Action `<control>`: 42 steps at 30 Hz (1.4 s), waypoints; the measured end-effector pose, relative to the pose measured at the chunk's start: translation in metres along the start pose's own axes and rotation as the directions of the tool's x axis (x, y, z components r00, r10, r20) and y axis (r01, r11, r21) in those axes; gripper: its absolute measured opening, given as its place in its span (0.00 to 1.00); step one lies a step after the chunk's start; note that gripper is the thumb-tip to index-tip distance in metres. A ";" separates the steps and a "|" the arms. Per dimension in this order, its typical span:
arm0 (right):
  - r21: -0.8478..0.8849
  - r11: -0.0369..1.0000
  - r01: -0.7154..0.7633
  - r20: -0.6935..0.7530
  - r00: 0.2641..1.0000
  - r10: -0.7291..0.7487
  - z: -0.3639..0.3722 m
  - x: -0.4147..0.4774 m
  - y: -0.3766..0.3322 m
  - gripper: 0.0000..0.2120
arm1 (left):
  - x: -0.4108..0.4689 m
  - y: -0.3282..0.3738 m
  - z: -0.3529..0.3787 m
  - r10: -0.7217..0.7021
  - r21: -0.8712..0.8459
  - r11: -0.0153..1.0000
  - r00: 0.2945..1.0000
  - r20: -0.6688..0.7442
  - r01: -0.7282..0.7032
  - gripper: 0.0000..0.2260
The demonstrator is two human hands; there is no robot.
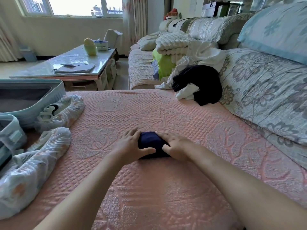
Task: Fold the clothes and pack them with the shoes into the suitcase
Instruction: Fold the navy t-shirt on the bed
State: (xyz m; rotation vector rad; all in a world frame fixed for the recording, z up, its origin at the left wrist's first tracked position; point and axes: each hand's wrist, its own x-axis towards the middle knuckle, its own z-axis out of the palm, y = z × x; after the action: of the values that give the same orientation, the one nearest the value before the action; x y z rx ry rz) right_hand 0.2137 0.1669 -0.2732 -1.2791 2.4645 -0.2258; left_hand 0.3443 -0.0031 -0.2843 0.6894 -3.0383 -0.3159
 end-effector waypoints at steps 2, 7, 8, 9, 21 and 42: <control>0.002 1.000 -0.002 -0.027 1.000 0.002 -0.004 -0.002 -0.003 0.34 | -0.008 0.002 -0.006 -0.018 0.006 1.000 0.996 -0.089 0.018 0.47; -0.082 0.997 -0.001 -0.089 0.996 -0.006 -0.013 -0.016 -0.015 0.31 | -0.027 -0.001 -0.011 -0.146 -0.196 0.973 0.984 -0.100 0.124 0.31; -0.070 0.997 -0.011 -0.108 0.994 0.004 -0.014 -0.018 -0.017 0.27 | -0.029 -0.002 -0.010 -0.165 -0.291 0.946 0.984 -0.061 0.141 0.28; -0.049 0.998 -0.027 -0.123 0.992 0.021 -0.015 -0.021 -0.020 0.24 | -0.030 -0.003 -0.010 -0.174 -0.383 0.911 0.985 -0.016 0.154 0.25; 0.166 0.982 0.088 -0.010 0.996 -0.088 0.030 -0.015 -0.035 0.30 | -0.018 0.020 -0.011 -0.301 -0.458 0.838 0.951 0.066 0.297 0.21; 0.601 0.746 0.288 -0.229 0.956 -0.184 -0.019 -0.044 -0.063 0.12 | -0.064 -0.007 -0.071 0.123 -0.748 0.607 0.961 -0.246 -0.269 0.30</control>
State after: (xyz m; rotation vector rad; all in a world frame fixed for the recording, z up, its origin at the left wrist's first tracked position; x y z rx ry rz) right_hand 0.2774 0.1664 -0.2260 -1.2767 2.0295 -1.1563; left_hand 0.4083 0.0046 -0.2136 0.2705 -2.3744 -1.3675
